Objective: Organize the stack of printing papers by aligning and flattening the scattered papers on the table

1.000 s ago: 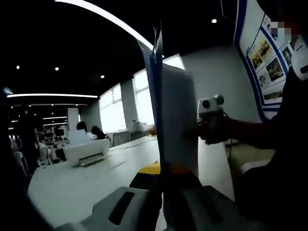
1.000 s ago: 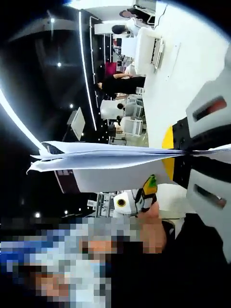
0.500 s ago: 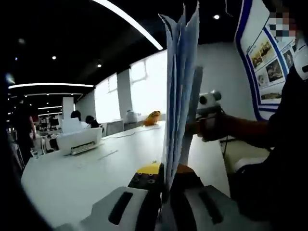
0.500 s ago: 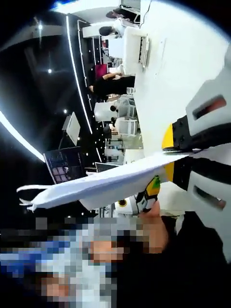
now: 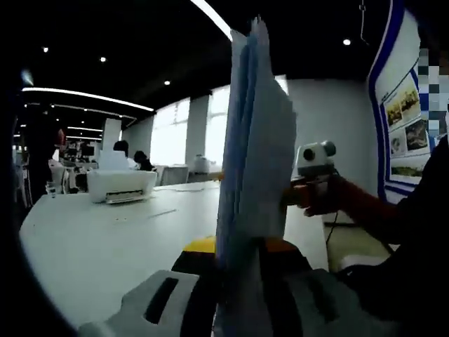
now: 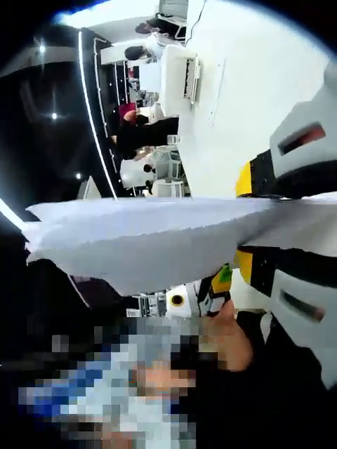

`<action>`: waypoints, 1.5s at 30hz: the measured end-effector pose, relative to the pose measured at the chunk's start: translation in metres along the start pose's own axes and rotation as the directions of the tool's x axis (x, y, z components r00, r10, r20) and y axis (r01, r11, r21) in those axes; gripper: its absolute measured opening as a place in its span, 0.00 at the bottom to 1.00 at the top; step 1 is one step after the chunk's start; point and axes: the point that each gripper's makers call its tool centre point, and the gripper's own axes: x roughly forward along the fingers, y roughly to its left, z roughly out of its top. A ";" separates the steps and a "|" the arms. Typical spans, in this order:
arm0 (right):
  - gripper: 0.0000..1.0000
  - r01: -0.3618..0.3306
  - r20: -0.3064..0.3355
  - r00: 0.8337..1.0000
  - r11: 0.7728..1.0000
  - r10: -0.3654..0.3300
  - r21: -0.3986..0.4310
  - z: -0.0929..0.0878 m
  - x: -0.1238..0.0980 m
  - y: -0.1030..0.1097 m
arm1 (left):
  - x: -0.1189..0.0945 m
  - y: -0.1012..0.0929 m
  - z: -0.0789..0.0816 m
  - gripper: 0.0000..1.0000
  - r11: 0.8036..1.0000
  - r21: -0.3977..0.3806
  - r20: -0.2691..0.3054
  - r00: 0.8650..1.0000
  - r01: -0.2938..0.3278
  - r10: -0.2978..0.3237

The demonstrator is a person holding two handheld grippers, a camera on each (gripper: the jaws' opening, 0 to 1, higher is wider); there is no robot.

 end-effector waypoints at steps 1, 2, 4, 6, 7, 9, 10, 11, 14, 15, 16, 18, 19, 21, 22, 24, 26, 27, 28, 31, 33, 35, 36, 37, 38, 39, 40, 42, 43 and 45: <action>0.18 0.001 0.006 1.000 1.000 -0.001 0.005 0.002 -0.001 -0.001 | 0.001 0.003 0.002 0.26 1.000 -0.007 0.002 1.000 -0.004 0.004; 0.18 0.001 0.012 1.000 1.000 -0.001 0.010 0.003 -0.002 -0.001 | 0.002 0.005 0.003 0.25 1.000 -0.014 0.004 1.000 -0.009 0.009; 0.12 0.004 0.018 1.000 1.000 -0.004 -0.003 0.007 -0.004 -0.002 | 0.003 0.005 0.004 0.21 1.000 -0.024 0.001 1.000 0.000 0.000; 0.01 -0.028 0.022 0.999 0.999 0.028 0.018 0.008 -0.005 0.000 | 0.006 -0.001 0.002 0.10 0.997 -0.060 -0.019 0.999 0.046 -0.047; 0.00 -0.051 0.024 0.998 0.999 0.051 0.019 0.009 -0.004 0.002 | 0.005 -0.003 0.004 0.06 0.997 -0.056 -0.018 0.998 0.052 -0.053; 0.00 -0.060 0.026 0.998 0.998 0.060 0.026 0.012 -0.002 0.006 | 0.005 -0.005 0.008 0.06 0.998 -0.048 -0.010 0.999 0.037 -0.038; 0.00 -0.063 0.030 0.998 0.998 0.063 0.013 0.015 -0.001 0.008 | 0.003 -0.005 0.011 0.06 0.999 -0.038 -0.004 1.000 0.027 -0.027; 0.00 -0.066 0.035 0.997 0.998 0.066 0.001 0.018 -0.001 0.011 | 0.002 -0.005 0.013 0.06 0.999 -0.028 0.002 1.000 0.017 -0.017; 0.00 -0.041 0.008 0.999 0.999 0.041 -0.023 0.007 -0.003 0.003 | 0.004 -0.003 0.003 0.08 1.000 -0.020 -0.020 1.000 0.020 -0.020; 0.04 -0.033 -0.001 0.999 0.999 0.033 -0.017 0.003 -0.003 -0.001 | 0.005 -0.001 0.001 0.13 1.000 -0.021 -0.018 1.000 0.012 -0.012; 0.07 -0.023 0.000 1.000 1.000 0.023 -0.002 -0.001 -0.005 -0.004 | 0.006 0.001 -0.001 0.16 1.000 -0.030 -0.011 1.000 0.006 -0.007; 0.05 -0.043 0.024 0.999 0.999 0.043 0.021 -0.001 -0.008 -0.003 | 0.008 -0.004 -0.002 0.14 0.998 -0.050 -0.007 0.999 0.036 -0.037; 0.04 -0.047 0.028 0.998 0.999 0.047 0.020 -0.001 -0.009 -0.003 | 0.010 -0.006 -0.003 0.13 0.998 -0.046 -0.008 0.999 0.046 -0.047; 0.00 -0.065 0.026 0.998 0.998 0.065 0.015 -0.001 -0.008 -0.001 | 0.014 -0.009 -0.006 0.06 0.998 -0.030 -0.025 0.998 0.055 -0.055; 0.00 -0.079 0.024 0.997 0.997 0.079 0.017 -0.001 -0.008 0.001 | 0.015 -0.015 -0.005 0.06 0.996 -0.033 -0.028 0.997 0.077 -0.078; 0.00 -0.065 0.030 0.997 0.998 0.065 -0.001 0.003 -0.009 0.000 | 0.016 -0.017 -0.002 0.06 0.997 -0.018 -0.030 0.997 0.073 -0.073; 0.00 -0.059 0.040 0.997 0.998 0.059 -0.017 0.007 -0.011 -0.001 | 0.015 -0.018 0.001 0.06 0.997 0.003 -0.023 0.997 0.072 -0.071; 0.00 -0.056 0.046 0.997 0.998 0.057 -0.024 0.009 -0.012 -0.002 | 0.015 -0.019 0.002 0.06 0.997 0.013 -0.019 0.997 0.071 -0.071; 0.00 -0.054 0.042 0.998 0.998 0.054 -0.022 0.006 -0.012 -0.003 | 0.015 -0.018 0.000 0.06 0.997 0.015 -0.018 0.997 0.070 -0.070; 0.00 -0.070 0.028 0.997 0.998 0.069 0.006 -0.010 -0.010 -0.004 | 0.015 -0.014 -0.013 0.06 0.997 -0.003 -0.023 0.997 0.073 -0.073; 0.00 -0.076 0.064 0.995 0.997 0.074 0.029 -0.008 -0.012 -0.004 | 0.014 -0.017 -0.012 0.06 0.996 -0.009 -0.002 0.996 0.087 -0.087; 0.00 -0.079 0.064 0.995 0.996 0.078 0.027 -0.007 -0.012 -0.002 | 0.014 -0.018 -0.011 0.06 0.996 -0.009 0.001 0.996 0.084 -0.084; 0.00 -0.077 0.056 0.996 0.997 0.076 0.022 -0.007 -0.013 -0.001 | 0.014 -0.018 -0.010 0.06 0.996 -0.013 -0.004 0.996 0.084 -0.084; 0.00 -0.078 0.050 0.996 0.997 0.077 0.021 -0.004 -0.014 0.001 | 0.013 -0.020 -0.007 0.06 0.996 -0.020 -0.010 0.996 0.087 -0.087; 0.00 -0.080 0.044 0.996 0.997 0.079 0.021 -0.002 -0.015 0.003 | 0.012 -0.022 -0.005 0.06 0.996 -0.027 -0.016 0.996 0.091 -0.091; 0.00 -0.085 0.045 0.995 0.996 0.084 0.030 0.001 -0.017 0.005 | 0.012 -0.024 -0.002 0.05 0.994 -0.041 -0.019 0.995 0.098 -0.098; 0.00 -0.091 0.044 0.995 0.995 0.089 0.041 0.003 -0.018 0.007 | 0.011 -0.026 0.001 0.05 0.993 -0.059 -0.021 0.994 0.106 -0.107; 0.00 -0.099 0.037 0.995 0.993 0.097 0.070 0.006 -0.021 0.009 | 0.010 -0.028 0.004 0.05 0.989 -0.085 -0.032 0.992 0.117 -0.121; 0.00 -0.098 0.031 0.995 0.992 0.096 0.082 0.006 -0.024 0.006 | 0.010 -0.030 0.004 0.05 0.988 -0.096 -0.040 0.991 0.123 -0.127; 0.00 -0.096 0.009 0.995 0.984 0.095 0.152 0.005 -0.027 0.003 | 0.010 -0.035 0.002 0.05 0.977 -0.160 -0.068 0.986 0.141 -0.154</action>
